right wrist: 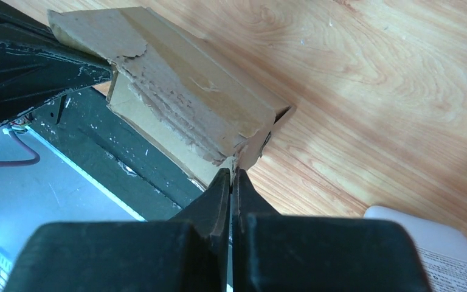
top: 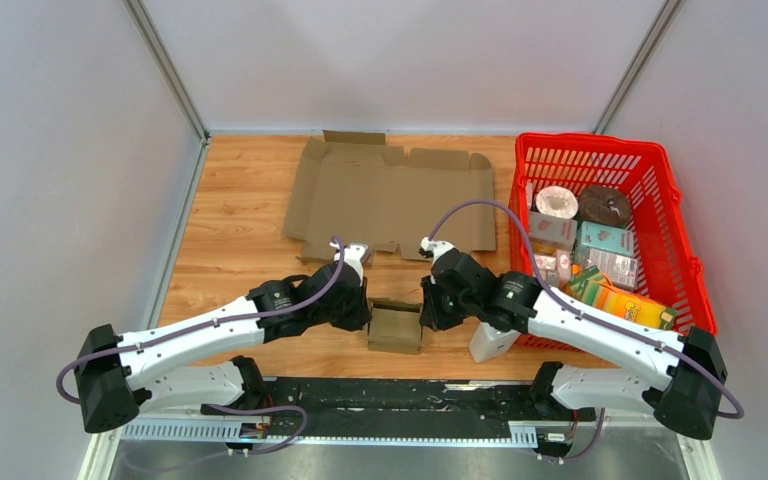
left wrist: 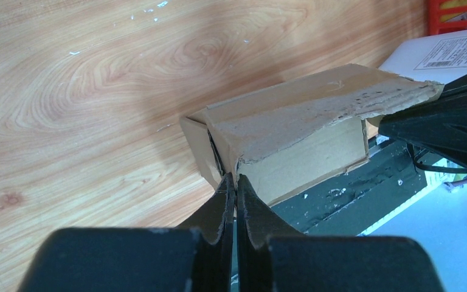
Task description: Fold the paper box
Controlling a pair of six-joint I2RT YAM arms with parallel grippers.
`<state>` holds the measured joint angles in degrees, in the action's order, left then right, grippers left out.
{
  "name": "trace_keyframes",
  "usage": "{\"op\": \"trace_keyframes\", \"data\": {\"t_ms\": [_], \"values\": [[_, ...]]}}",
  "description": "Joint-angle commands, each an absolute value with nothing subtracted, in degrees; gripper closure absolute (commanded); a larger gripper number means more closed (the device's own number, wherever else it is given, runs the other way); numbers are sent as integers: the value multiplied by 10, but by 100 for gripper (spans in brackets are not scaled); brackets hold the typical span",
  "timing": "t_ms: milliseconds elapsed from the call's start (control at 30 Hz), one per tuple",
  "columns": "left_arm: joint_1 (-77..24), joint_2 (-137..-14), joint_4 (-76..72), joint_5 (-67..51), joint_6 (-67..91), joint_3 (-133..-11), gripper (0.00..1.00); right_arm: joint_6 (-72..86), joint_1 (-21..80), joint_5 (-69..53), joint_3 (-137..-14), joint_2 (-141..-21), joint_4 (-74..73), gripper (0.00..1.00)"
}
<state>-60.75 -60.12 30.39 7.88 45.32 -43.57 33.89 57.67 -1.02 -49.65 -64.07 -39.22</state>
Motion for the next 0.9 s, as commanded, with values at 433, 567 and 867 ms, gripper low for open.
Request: {"op": "trace_keyframes", "data": {"t_ms": [433,567,867], "values": [[-628,-583,254,81,476,-416,94,393,595,52,-496,-594,-338,97],[-628,-577,257,83,477,-413,94,398,594,41,-477,-595,-330,98],[-628,-571,265,90,475,-413,94,360,595,83,-445,-580,-373,99]]}}
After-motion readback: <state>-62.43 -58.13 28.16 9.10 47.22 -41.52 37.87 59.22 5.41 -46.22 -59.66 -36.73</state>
